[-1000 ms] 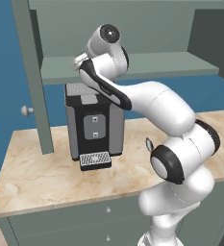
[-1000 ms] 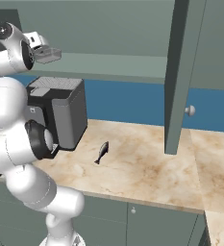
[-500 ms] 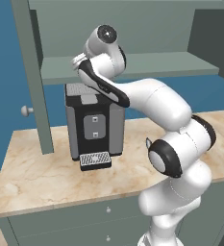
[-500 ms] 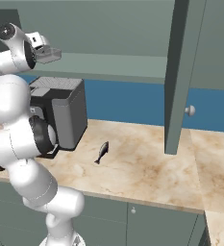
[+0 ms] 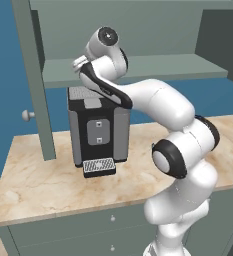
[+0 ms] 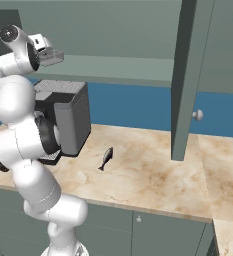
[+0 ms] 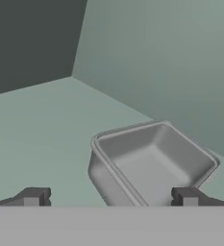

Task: Retrieve the tupperware from the cabinet, then place the raw meat into the tupperware to avoid contamination.

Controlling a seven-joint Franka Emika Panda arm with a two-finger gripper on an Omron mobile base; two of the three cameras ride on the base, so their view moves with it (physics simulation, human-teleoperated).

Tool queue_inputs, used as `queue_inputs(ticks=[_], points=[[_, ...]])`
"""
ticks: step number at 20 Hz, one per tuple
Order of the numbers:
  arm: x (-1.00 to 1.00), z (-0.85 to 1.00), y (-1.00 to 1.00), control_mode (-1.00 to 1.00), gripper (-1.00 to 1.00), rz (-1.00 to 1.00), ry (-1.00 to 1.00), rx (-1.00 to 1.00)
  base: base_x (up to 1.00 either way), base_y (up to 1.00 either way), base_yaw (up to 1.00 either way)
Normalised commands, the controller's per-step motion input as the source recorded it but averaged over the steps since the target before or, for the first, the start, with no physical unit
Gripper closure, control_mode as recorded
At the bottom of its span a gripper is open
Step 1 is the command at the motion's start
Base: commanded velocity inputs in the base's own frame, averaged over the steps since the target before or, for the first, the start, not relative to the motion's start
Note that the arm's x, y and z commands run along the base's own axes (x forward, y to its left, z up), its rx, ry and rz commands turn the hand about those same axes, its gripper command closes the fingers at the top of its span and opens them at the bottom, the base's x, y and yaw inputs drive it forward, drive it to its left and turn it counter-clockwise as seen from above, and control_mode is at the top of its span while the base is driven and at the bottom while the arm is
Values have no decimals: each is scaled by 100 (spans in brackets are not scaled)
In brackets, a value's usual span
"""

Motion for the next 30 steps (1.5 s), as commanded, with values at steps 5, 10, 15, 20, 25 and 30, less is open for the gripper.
queue_inputs(ticks=[5,10,15,20,25,30], points=[[19,0,8,-100,-100,0,0,0,0,0,0],[18,-1,7,-100,-100,0,0,0,0,0,0],[14,-3,6,-100,-100,0,0,0,0,0,0],[0,-7,1,-100,-100,0,0,0,0,0,0],[0,-3,0,-100,-100,0,0,0,0,0,0],[1,-3,0,-100,-100,0,0,0,0,0,0]])
